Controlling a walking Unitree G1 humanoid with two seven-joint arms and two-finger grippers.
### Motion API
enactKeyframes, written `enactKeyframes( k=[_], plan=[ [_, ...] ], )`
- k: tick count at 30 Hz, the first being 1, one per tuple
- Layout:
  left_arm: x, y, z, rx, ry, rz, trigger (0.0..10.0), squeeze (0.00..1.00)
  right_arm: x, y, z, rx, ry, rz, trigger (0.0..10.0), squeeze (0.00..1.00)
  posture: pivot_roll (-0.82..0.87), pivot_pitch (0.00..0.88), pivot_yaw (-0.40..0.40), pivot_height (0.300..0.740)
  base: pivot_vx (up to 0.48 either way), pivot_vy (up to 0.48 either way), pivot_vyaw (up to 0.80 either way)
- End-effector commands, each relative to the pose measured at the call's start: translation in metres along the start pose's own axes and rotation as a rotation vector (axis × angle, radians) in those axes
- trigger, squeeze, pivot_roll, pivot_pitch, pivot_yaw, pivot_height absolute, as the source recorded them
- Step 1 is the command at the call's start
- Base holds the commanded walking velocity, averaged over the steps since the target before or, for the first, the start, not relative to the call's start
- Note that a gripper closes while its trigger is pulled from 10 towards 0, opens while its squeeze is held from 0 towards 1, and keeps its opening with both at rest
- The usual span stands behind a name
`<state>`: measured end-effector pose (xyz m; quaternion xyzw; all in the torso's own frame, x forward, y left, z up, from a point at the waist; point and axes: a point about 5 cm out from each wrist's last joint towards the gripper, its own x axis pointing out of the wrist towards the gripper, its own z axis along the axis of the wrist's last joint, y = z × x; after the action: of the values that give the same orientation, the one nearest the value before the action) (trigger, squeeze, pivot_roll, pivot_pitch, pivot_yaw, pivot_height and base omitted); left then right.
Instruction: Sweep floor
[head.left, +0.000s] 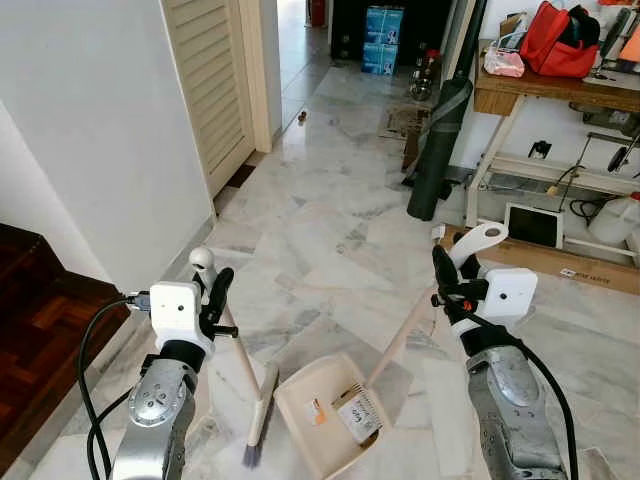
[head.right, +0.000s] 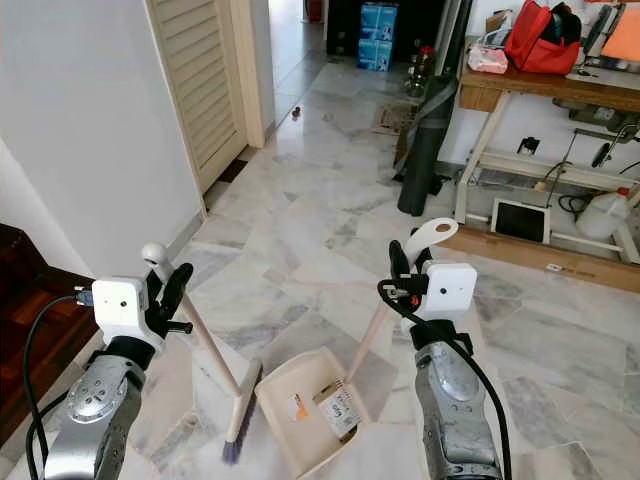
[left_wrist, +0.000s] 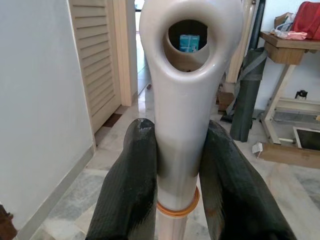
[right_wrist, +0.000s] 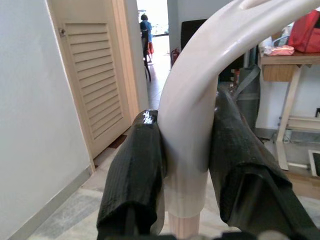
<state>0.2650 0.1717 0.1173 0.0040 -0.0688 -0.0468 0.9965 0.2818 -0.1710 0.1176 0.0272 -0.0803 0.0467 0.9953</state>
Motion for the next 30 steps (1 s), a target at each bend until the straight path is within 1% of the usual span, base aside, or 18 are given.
enactKeyframes(
  k=[1,8,17,21,30],
  plan=[
    [0.0045,-0.0015,0.0057,0.015,-0.033,-0.006,10.0,0.00,0.0057,-0.0021,0.0105,-0.002,-0.059,-0.018,10.0,0.00,-0.03,0.000,-0.011,0.740,0.000,0.000,0.00],
    [0.0052,-0.0009,0.0061,0.026,-0.037,-0.005,10.0,0.00,0.0071,-0.0008,0.0112,0.005,-0.064,-0.030,10.0,0.00,-0.03,0.000,-0.007,0.740,0.000,0.000,0.00],
    [0.0081,-0.0013,0.0058,0.030,-0.039,0.000,10.0,0.00,0.0118,-0.0044,0.0142,0.011,-0.075,-0.053,10.0,0.00,-0.03,0.000,-0.008,0.740,0.000,0.000,0.00],
    [0.0079,-0.0008,0.0057,0.033,-0.039,0.002,10.0,0.00,0.0118,-0.0048,0.0143,0.029,-0.078,-0.066,10.0,0.00,-0.03,0.000,-0.009,0.740,0.000,0.000,0.00],
    [0.0058,-0.0014,0.0047,0.045,-0.039,0.006,10.0,0.00,0.0107,-0.0033,0.0125,0.029,-0.072,-0.060,10.0,0.00,-0.02,0.000,-0.015,0.740,0.000,0.000,0.00]
  ],
)
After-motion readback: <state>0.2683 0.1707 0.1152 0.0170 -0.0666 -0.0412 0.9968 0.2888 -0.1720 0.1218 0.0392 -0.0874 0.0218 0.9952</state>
